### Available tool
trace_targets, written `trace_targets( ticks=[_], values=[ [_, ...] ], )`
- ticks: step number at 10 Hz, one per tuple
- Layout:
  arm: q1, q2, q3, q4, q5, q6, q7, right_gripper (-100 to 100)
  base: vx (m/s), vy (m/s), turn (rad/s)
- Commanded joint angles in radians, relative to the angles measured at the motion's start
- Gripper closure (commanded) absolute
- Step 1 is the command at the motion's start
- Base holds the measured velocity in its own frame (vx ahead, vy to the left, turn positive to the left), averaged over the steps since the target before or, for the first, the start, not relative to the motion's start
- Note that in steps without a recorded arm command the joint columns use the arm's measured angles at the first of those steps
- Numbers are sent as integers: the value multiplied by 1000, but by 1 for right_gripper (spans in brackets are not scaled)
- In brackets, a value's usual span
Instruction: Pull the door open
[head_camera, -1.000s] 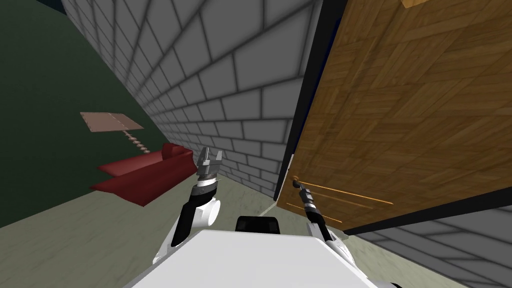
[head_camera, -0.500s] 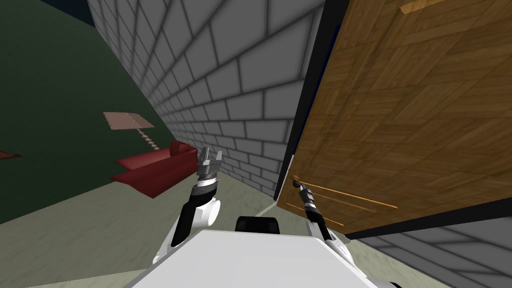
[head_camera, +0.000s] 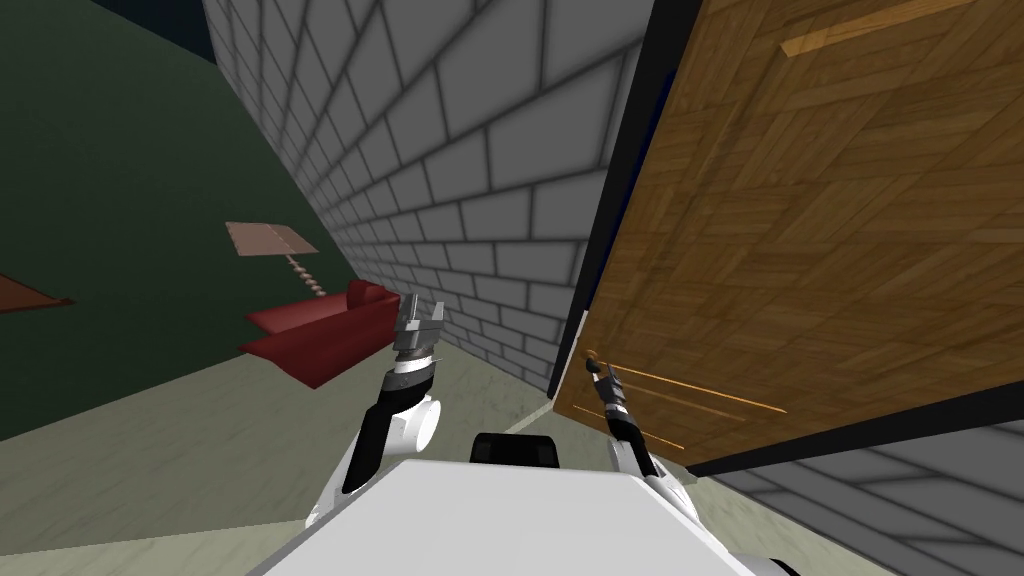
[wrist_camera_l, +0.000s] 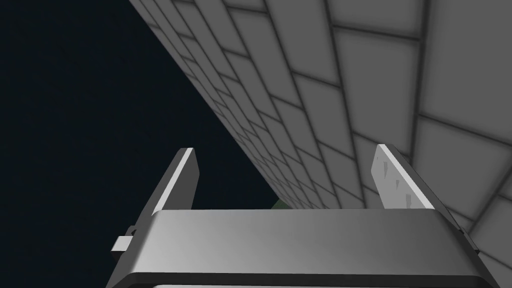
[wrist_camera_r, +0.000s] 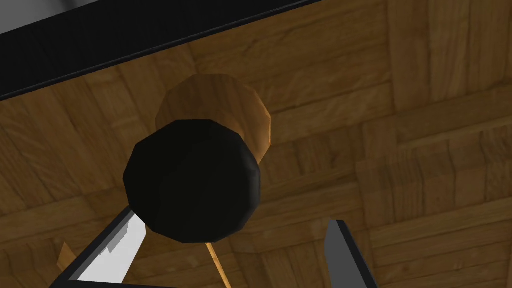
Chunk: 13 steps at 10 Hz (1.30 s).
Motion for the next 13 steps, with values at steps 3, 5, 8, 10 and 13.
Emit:
trace_targets(
  ticks=[3,5,8,10,13],
  values=[
    [-10,12,13,-4,-28,5,-85,-100,-49,-8,23],
    [-17,23,24,-11,-58,15,-148,-100,-67,0,37],
    [-25,35,36,-18,-91,25,-230,-100,-59,-8,28],
    [-29,42,43,-22,-108,30,-282,-100,-61,-10,26],
    [-37,54,56,-29,-144,41,-361,-100,-67,-8,28]
  ],
)
